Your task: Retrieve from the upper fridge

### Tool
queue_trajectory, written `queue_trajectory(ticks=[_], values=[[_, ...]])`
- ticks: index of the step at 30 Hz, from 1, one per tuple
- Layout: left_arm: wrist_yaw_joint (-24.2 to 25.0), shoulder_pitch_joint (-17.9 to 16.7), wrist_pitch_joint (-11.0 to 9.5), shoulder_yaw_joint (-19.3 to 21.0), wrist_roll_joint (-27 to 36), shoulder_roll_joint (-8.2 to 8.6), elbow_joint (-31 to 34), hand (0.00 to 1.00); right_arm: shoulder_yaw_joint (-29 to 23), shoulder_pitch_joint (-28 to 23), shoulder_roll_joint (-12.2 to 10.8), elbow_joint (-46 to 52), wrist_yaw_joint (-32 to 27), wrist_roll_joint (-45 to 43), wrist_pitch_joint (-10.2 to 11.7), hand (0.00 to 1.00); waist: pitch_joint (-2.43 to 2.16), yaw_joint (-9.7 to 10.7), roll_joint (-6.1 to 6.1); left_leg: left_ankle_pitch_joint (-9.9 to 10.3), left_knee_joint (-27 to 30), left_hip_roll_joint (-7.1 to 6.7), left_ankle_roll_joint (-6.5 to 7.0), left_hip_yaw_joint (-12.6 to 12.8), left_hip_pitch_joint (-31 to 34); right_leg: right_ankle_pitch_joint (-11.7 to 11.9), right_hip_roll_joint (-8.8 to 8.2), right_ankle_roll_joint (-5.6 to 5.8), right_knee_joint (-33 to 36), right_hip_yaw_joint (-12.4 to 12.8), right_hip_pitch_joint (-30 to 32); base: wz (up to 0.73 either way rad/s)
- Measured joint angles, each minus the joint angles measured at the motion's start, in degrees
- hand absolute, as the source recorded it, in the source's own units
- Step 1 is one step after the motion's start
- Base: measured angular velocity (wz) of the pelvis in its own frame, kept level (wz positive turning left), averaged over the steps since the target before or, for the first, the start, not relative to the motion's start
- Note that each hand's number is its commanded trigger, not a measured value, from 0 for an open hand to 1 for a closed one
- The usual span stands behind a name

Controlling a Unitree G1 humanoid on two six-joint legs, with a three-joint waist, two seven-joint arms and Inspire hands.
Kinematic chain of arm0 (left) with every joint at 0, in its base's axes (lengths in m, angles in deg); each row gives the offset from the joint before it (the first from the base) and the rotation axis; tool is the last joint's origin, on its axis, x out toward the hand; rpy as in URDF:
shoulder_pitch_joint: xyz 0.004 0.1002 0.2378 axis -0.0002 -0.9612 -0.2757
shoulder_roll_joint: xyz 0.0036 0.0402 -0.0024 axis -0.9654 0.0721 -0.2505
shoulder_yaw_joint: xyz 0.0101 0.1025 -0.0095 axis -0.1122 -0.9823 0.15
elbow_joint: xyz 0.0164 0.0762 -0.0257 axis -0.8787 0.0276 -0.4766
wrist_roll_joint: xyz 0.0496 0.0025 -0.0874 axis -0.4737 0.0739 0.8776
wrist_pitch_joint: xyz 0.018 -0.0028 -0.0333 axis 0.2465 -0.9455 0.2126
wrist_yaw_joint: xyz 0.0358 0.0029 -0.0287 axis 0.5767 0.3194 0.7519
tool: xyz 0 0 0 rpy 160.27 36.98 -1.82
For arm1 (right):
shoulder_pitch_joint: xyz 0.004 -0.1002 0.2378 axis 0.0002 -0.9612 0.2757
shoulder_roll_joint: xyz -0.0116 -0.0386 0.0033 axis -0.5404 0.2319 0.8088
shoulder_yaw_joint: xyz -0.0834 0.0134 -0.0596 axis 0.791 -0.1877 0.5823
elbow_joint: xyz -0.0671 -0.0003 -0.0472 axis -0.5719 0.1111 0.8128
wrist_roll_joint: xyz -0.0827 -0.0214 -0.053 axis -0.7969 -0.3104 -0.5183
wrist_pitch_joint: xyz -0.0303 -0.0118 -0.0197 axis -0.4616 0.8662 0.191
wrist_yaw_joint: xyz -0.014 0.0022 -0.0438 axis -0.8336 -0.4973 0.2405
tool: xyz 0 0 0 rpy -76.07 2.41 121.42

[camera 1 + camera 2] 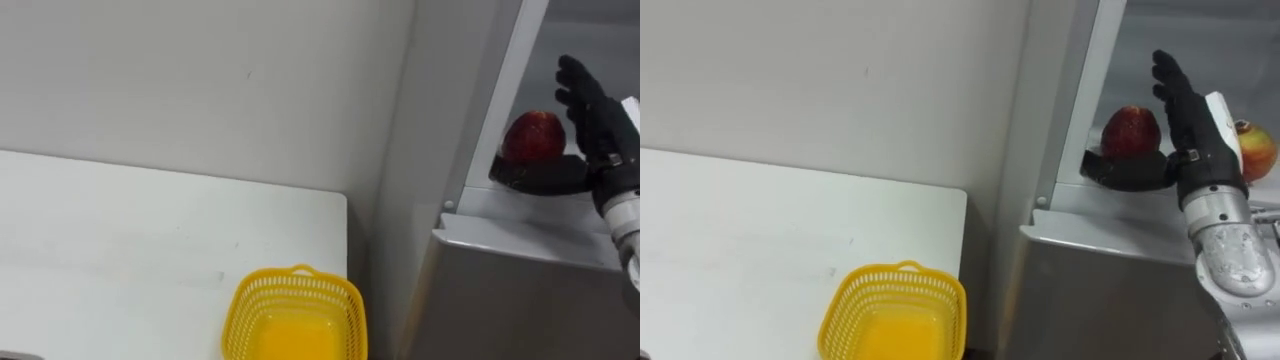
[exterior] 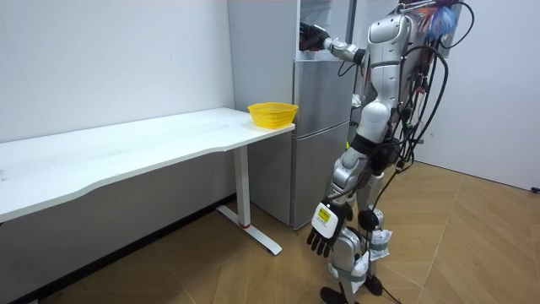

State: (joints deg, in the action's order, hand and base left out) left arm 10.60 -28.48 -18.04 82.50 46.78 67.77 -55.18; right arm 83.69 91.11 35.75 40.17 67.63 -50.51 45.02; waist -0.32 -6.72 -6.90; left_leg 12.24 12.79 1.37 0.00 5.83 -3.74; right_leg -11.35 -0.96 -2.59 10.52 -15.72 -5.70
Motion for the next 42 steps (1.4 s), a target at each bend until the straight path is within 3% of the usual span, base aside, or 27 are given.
queue_trajectory(ticks=[6, 13, 19, 20, 21, 22, 23, 42], values=[[0.20, -0.15, 1.19, 0.83, 0.02, 0.02, 0.01, 0.00, -0.32, 0.00, 0.19, -0.50, 2.13, 0.42, -1.24, 0.00, -0.09, 0.21, -0.08, 0.06, 0.40, 0.00, 0.05, -0.41, 0.36, 0.04, 0.03, 0.03, -0.55, -0.12, -0.29, 0.00], [0.18, 0.47, 1.35, 0.91, 0.43, -0.03, -0.24, 0.00, -0.92, 0.07, 0.23, -1.19, 6.71, 1.66, -1.10, 0.00, 0.29, 0.22, 1.47, 0.08, 0.54, 0.00, 0.06, -0.34, 0.10, 0.10, 0.02, 0.01, -0.04, -0.20, -0.67, 0.00], [0.17, 0.61, 1.55, 0.99, 0.32, -0.04, -0.31, 0.00, -2.11, 1.06, 0.24, -5.62, 11.14, 5.43, -0.43, 0.00, 0.14, 0.01, 1.22, 0.07, 0.12, 0.03, 0.07, 0.02, 0.11, 0.01, -0.06, -0.04, 0.09, -0.20, -0.20, 0.00], [0.17, 0.63, 1.81, 1.00, 0.33, -0.04, -0.30, 0.00, -2.12, 1.62, 0.28, -6.64, 11.66, 5.59, -0.42, 0.42, 0.13, 0.04, 1.11, 0.07, 0.13, 0.02, 0.07, 0.02, 0.11, 0.01, -0.07, -0.04, 0.11, -0.19, -0.20, 0.00], [0.19, 0.66, 2.00, 1.00, 0.33, -0.05, -0.30, 0.00, -2.12, 1.93, 0.29, -7.32, 12.03, 5.73, -0.43, 0.56, 0.12, 0.04, 1.02, 0.07, 0.13, 0.02, 0.08, 0.03, 0.11, 0.01, -0.08, -0.04, 0.11, -0.19, -0.20, 0.00], [0.21, 0.70, 2.26, 1.00, 0.33, -0.06, -0.29, 0.00, -2.13, 2.35, 0.35, -8.09, 12.72, 5.88, -0.48, 0.95, 0.08, 0.06, 0.89, 0.07, 0.12, 0.02, 0.08, 0.04, 0.12, 0.02, -0.08, -0.04, 0.12, -0.18, -0.18, 0.00], [0.25, 0.70, 2.48, 1.00, 0.33, -0.07, -0.29, 0.00, -2.15, 2.42, 0.39, -8.48, 13.07, 6.05, -0.56, 1.00, 0.00, 0.06, 0.78, 0.07, 0.13, 0.02, 0.08, 0.06, 0.08, 0.02, -0.09, -0.04, 0.13, -0.17, -0.17, 0.00], [0.48, 1.25, 3.50, -0.15, 0.51, -0.07, -0.31, 0.00, -3.24, 4.93, 0.49, -13.11, 15.38, 7.86, -0.45, 1.00, -0.06, -0.34, 0.70, 0.07, 0.58, 0.02, 0.08, 0.12, -0.04, 0.03, -0.08, -0.05, 0.10, -0.21, -0.30, 0.00]])
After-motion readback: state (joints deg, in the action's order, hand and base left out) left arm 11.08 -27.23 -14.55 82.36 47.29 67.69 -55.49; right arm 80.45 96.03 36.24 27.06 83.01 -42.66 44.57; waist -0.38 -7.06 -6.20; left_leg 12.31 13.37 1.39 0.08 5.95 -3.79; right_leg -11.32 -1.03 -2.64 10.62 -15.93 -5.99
